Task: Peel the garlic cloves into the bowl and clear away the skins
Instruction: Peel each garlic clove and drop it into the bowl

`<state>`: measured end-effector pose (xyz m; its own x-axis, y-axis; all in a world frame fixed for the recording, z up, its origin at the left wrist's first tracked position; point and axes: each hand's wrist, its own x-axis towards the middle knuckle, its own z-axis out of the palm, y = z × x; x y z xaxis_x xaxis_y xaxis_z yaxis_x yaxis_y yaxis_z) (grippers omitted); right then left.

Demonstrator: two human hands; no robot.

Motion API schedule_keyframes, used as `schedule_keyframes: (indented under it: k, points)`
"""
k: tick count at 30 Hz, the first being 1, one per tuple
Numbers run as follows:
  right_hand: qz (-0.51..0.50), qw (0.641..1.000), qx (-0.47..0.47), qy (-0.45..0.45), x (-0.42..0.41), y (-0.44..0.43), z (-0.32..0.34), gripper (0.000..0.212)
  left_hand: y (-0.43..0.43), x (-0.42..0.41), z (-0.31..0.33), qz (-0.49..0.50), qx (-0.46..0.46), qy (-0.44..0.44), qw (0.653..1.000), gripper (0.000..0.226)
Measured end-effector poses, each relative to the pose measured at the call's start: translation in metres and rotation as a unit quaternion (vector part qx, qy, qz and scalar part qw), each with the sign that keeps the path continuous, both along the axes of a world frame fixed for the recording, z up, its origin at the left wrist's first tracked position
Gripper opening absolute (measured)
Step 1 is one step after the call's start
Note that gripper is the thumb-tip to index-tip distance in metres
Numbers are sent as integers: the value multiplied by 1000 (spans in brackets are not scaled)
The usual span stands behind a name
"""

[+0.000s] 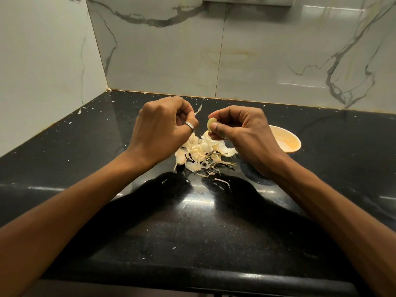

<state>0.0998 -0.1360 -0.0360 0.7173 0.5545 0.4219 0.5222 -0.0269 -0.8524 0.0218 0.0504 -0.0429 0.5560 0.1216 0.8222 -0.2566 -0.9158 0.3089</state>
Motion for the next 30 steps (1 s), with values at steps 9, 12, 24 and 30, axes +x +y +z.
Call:
schedule_keyframes:
  k: [9, 12, 24, 30]
  points:
    - [8, 998, 24, 55, 0, 0, 3, 16, 0, 1, -4, 36, 44, 21, 998, 21]
    - [35, 987, 50, 148, 0, 0, 6, 18, 0, 1, -4, 34, 55, 26, 998, 23]
    - [58, 981, 62, 177, 0, -2, 6, 22, -6, 0, -5, -44, 64, 41, 996, 34]
    - [63, 988, 44, 135, 1, -2, 5, 28, -2, 2, -7, -45, 33, 53, 997, 37]
